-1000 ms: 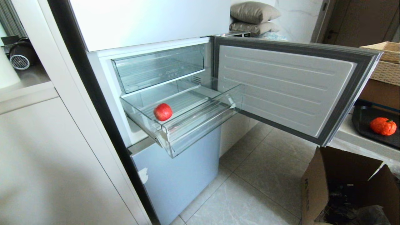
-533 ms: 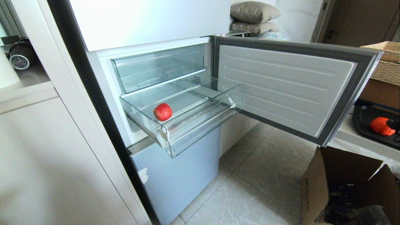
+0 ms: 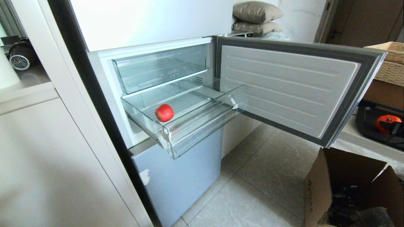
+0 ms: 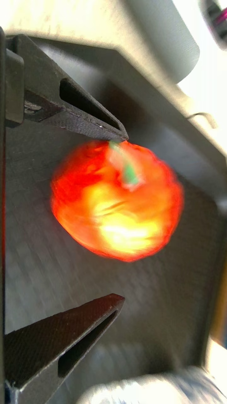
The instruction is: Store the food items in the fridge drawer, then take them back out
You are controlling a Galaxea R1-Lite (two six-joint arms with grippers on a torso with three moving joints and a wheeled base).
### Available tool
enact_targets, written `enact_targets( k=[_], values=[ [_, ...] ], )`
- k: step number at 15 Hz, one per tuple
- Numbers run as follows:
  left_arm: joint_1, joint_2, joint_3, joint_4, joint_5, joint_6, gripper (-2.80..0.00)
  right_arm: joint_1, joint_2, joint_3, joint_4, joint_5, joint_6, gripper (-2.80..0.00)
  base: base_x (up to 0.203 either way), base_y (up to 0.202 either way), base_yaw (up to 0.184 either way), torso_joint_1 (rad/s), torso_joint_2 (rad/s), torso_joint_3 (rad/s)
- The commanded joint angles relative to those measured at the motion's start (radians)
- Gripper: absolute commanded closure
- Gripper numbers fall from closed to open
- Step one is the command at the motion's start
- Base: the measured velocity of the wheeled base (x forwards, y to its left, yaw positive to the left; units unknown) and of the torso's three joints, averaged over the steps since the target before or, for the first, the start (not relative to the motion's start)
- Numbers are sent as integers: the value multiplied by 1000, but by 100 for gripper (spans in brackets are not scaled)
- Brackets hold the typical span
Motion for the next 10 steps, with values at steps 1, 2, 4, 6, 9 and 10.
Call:
enact_targets(
  k=[1,2,4,6,9,10],
  values=[
    [1,1,0,0,0,0,0,8,33,-21,-6,3,0,-280,0,0,0,0,0,0],
    [1,1,0,0,0,0,0,9,47,-32,-6,3,0,-280,0,0,0,0,0,0],
    [1,1,0,0,0,0,0,11,58,-55,-6,3,2,-280,0,0,0,0,0,0],
    [1,1,0,0,0,0,0,10,57,-65,-6,3,3,-280,0,0,0,0,0,0],
    [1,1,0,0,0,0,0,10,62,-99,-6,2,2,-280,0,0,0,0,0,0],
    [1,1,0,0,0,0,0,10,73,-117,-4,2,1,-280,0,0,0,0,0,0]
  ],
)
